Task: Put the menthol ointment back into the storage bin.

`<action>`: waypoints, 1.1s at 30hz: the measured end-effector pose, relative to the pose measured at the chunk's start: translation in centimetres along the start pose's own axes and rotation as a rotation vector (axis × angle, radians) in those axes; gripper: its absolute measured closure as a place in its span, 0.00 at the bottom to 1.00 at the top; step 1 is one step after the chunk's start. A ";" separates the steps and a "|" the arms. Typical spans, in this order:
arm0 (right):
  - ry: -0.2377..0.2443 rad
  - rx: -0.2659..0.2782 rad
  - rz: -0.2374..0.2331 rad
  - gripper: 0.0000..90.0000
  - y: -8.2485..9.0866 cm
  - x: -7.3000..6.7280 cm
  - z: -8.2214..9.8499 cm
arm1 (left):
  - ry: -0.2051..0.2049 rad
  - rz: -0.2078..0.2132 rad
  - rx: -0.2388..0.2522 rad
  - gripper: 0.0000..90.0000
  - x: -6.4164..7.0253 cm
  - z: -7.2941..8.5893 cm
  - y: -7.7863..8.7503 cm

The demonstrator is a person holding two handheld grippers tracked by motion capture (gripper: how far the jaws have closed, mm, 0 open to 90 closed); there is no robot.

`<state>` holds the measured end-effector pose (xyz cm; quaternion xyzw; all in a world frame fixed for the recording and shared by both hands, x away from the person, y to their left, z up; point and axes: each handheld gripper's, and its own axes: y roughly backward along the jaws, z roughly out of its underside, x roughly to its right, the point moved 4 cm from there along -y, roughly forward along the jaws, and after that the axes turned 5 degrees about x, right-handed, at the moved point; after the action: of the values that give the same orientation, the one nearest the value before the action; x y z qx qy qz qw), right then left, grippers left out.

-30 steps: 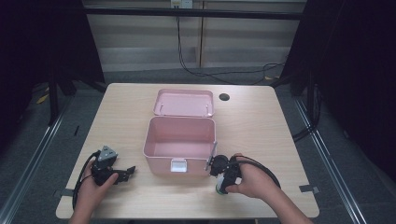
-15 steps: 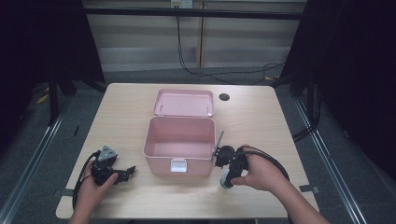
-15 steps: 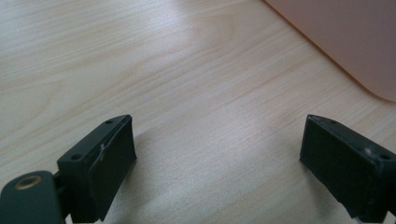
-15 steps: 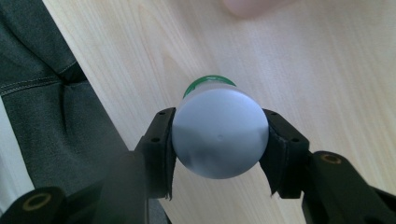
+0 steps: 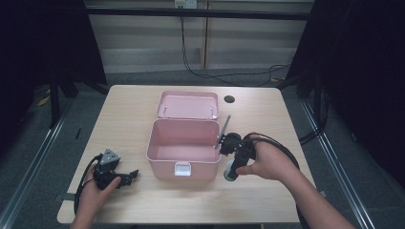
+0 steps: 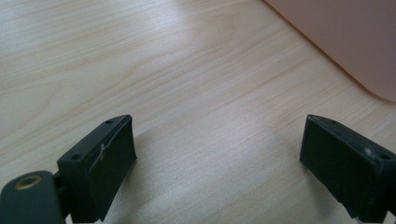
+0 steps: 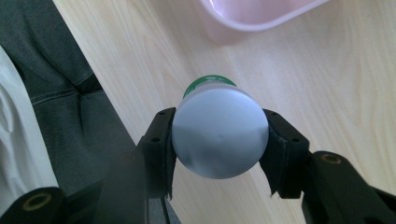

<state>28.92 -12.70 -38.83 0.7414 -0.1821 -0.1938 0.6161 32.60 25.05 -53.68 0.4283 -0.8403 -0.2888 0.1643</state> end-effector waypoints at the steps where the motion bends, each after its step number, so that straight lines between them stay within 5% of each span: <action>1: -0.005 0.005 0.002 0.56 0.6 0.2 -0.3 | -0.002 0.000 0.000 0.11 0.0 0.0 0.0; 33: -0.060 0.024 0.033 0.56 5.1 2.9 -3.2 | -0.006 0.003 -0.007 0.11 -0.1 0.0 0.1</action>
<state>32.85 -12.36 -33.47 0.7396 -0.2149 -0.2034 0.6045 32.60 25.12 -53.65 0.4258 -0.8404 -0.2928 0.1636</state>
